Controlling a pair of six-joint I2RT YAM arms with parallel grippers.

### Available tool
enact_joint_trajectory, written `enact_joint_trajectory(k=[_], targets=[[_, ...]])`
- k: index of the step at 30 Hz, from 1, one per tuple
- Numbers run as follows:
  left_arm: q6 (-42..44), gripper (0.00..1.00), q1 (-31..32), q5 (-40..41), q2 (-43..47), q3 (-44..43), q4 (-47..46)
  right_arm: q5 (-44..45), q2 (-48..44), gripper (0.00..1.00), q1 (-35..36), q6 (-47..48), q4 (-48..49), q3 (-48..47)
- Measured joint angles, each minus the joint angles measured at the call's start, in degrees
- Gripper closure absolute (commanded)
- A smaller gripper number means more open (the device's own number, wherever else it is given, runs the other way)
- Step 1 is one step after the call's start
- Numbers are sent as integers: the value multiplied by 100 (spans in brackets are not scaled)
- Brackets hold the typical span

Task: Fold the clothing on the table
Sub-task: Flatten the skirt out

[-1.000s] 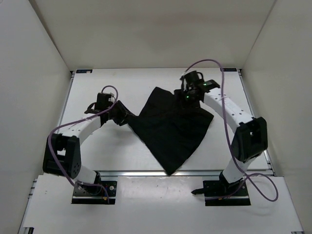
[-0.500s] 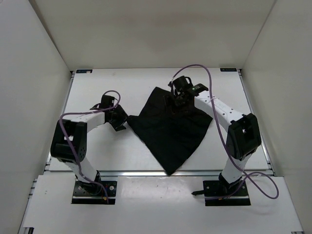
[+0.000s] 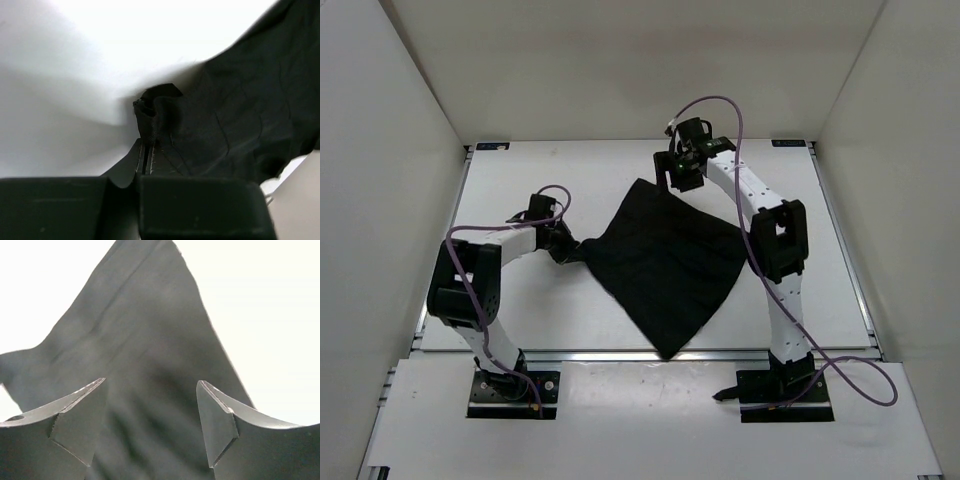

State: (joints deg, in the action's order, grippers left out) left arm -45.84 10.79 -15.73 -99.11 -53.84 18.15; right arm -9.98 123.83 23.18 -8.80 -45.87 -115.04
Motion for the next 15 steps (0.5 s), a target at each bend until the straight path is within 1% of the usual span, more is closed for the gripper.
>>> enact_joint_trajectory(k=[2,7,12,15], targets=[[227,100,-142,-133,184,111,221,-22,487,31,-120,48,146,-415],[758,100,-492,-210,496,186,852,-155,1279,30,-326,76,138,-855],[1412,100,-413,-114,380,-136,1762,-350,1685,29,-278,92,188,-1207],[1764,100,-352,-122,203,-345,2057,-505,1790,27,-138,90,319,-1368]])
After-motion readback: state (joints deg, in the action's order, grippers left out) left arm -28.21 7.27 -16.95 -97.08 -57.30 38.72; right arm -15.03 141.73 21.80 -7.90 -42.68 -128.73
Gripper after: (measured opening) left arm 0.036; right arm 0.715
